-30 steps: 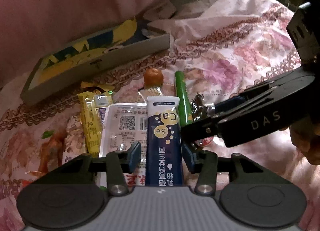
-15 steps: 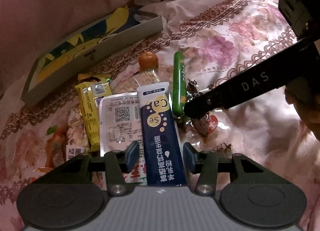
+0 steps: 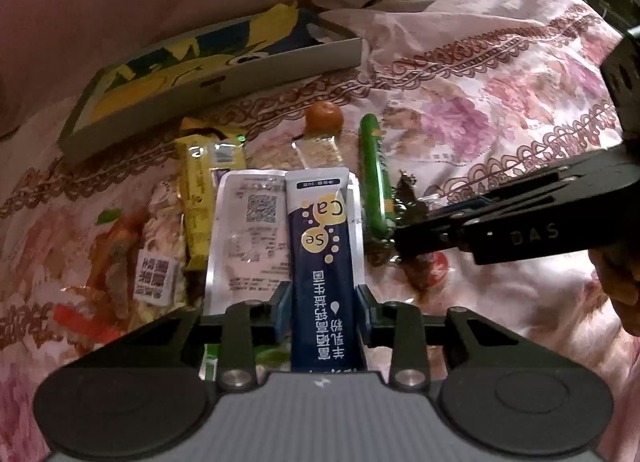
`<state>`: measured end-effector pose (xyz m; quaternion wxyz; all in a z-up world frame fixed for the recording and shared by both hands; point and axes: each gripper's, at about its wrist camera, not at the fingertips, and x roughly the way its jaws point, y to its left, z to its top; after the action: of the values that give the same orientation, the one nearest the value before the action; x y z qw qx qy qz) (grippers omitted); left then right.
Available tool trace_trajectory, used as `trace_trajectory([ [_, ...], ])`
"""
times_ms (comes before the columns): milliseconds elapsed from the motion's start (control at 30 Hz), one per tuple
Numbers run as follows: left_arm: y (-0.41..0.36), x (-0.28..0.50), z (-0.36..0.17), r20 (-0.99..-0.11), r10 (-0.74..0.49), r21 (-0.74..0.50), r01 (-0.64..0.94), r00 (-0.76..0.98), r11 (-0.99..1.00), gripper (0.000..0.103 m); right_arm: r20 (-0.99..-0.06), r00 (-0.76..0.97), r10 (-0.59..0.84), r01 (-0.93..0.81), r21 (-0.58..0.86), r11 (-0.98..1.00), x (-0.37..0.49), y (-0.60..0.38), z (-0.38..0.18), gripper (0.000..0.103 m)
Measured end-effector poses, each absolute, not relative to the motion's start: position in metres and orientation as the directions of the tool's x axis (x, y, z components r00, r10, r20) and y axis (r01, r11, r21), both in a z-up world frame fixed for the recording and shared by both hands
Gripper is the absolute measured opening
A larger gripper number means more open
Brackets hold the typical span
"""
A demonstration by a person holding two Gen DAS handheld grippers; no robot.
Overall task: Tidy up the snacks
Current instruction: 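Close left gripper on the blue Ca stick pack while right gripper grasps the brown snack, then carry the blue stick pack and brown snack over the printed box with both tools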
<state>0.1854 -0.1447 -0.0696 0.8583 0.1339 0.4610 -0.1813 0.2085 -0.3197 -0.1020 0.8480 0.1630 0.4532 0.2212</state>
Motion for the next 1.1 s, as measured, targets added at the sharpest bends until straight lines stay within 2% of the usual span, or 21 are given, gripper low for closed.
trace_trajectory([
  [200,-0.135,0.187,-0.065,-0.85,-0.194,-0.002,0.365,0.489,0.931,0.033,-0.691,0.514,0.508,-0.218,0.468,0.856,0.197,-0.324,-0.095,0.02],
  [333,-0.133,0.18,-0.062,-0.849,-0.175,0.007,0.342,0.499,0.94,0.033,-0.686,0.561,0.463,-0.222,0.415,0.883,0.185,-0.327,-0.086,0.015],
  [633,-0.138,0.169,-0.056,-0.832,-0.188,-0.011,0.324,0.521,0.946,0.032,-0.653,0.63,0.421,-0.189,0.397,0.898,0.178,-0.339,-0.077,0.014],
  [867,-0.14,0.169,-0.041,-0.795,-0.213,-0.036,0.306,0.569,0.951,0.032,-0.553,0.713,0.432,-0.187,0.444,0.876,0.176,-0.35,-0.064,0.014],
  [1100,-0.142,0.197,-0.02,-0.728,-0.216,-0.051,0.263,0.651,0.963,0.032,-0.377,0.815,0.44,-0.247,0.462,0.852,0.19,-0.35,-0.042,0.015],
])
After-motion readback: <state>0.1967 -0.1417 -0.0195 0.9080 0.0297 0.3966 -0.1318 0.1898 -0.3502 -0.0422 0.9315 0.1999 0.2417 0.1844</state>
